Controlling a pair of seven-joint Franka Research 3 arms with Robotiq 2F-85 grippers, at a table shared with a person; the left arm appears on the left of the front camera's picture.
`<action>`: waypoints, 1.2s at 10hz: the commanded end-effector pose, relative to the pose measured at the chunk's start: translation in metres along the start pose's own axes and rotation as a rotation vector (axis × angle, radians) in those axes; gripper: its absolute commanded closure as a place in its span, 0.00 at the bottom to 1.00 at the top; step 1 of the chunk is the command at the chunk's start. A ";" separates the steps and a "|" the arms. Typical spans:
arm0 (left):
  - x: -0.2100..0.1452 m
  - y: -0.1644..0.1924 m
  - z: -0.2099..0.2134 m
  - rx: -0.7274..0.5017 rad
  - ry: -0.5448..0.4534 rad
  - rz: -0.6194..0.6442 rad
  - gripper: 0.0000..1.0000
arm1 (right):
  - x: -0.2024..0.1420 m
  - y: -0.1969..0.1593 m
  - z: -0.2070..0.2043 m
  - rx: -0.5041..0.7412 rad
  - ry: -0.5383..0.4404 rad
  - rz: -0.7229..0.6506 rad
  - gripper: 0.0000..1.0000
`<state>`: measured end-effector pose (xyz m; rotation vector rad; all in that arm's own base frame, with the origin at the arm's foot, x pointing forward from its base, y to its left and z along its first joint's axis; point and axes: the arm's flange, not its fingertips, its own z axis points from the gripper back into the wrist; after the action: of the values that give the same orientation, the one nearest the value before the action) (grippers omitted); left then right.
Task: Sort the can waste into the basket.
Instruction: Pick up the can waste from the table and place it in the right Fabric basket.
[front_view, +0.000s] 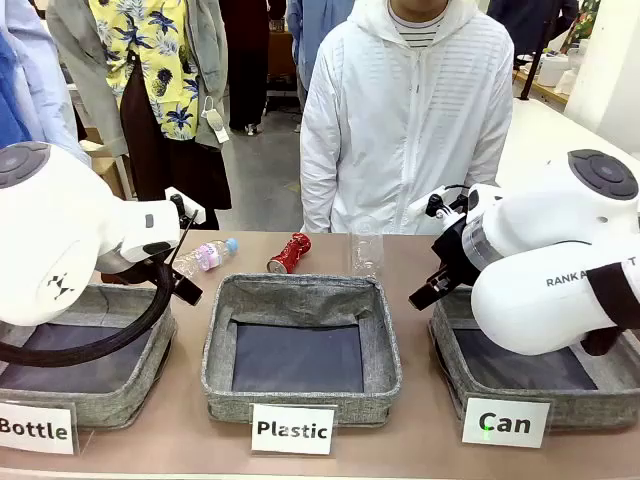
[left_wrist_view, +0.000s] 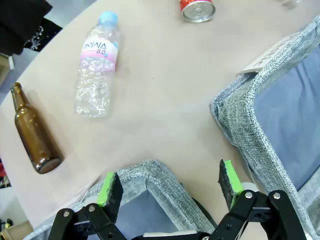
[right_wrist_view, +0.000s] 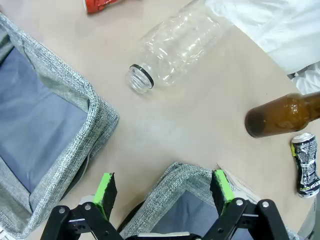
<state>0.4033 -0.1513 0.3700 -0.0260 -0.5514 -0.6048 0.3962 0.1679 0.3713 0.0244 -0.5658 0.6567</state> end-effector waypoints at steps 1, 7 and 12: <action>0.000 0.000 0.000 0.000 0.000 0.000 0.00 | 0.000 0.000 0.000 0.000 0.000 0.000 0.00; 0.000 0.000 0.000 0.000 0.000 0.000 0.00 | 0.000 0.000 0.000 0.000 0.000 0.000 0.00; 0.000 0.000 0.000 0.000 0.000 0.000 0.00 | 0.000 0.000 0.000 0.000 0.000 0.001 0.00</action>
<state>0.4034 -0.1512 0.3700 -0.0259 -0.5514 -0.6045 0.3962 0.1680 0.3713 0.0240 -0.5658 0.6572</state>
